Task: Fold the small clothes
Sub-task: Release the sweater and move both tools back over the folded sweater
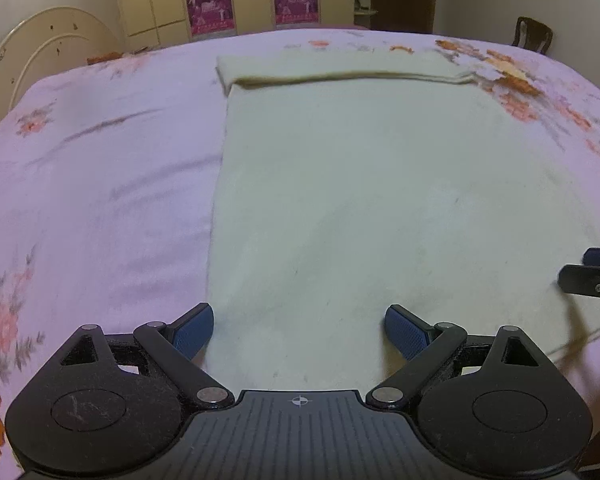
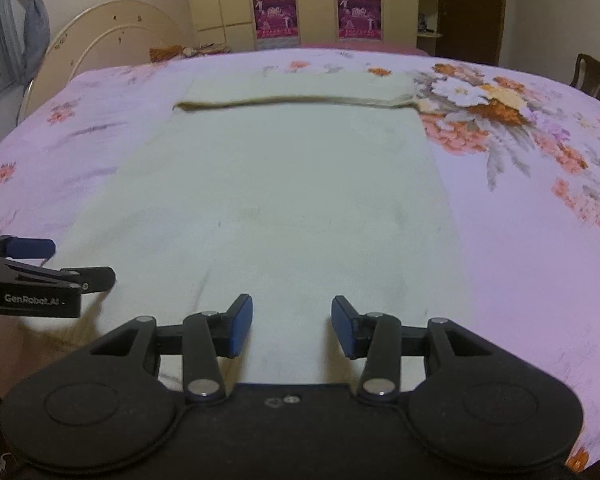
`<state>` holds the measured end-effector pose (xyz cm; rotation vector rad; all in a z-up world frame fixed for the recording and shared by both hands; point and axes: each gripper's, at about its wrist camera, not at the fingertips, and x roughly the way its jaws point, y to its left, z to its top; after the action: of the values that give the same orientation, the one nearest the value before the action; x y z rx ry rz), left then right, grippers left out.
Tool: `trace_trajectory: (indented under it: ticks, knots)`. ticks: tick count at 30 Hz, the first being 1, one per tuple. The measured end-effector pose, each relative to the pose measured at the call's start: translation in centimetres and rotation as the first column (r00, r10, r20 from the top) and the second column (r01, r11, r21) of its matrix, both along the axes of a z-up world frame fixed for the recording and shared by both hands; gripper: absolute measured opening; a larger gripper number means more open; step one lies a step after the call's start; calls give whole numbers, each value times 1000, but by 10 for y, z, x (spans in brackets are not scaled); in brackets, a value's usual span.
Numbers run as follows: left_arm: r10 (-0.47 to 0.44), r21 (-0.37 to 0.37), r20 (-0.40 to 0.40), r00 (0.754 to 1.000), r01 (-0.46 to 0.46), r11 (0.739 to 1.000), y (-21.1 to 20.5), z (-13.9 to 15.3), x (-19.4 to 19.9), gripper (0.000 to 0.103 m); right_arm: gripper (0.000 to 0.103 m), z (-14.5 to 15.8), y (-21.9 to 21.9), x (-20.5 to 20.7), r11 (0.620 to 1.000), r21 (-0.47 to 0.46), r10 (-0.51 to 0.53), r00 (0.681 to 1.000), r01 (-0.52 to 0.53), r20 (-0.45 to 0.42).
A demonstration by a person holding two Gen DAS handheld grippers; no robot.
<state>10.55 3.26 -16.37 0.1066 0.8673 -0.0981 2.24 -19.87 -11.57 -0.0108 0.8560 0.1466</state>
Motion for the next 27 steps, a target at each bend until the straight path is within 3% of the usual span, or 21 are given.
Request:
trace_trajectory:
  ticks: [22, 27]
  knots:
    - [70, -94, -18, 997, -71, 993, 31, -1, -16, 94, 47, 1, -50, -22, 990, -16, -143, 990, 143, -5]
    - [145, -105, -7, 989, -145, 984, 47, 1, -17, 95, 47, 2, -59, -22, 986, -19, -166, 986, 166, 5]
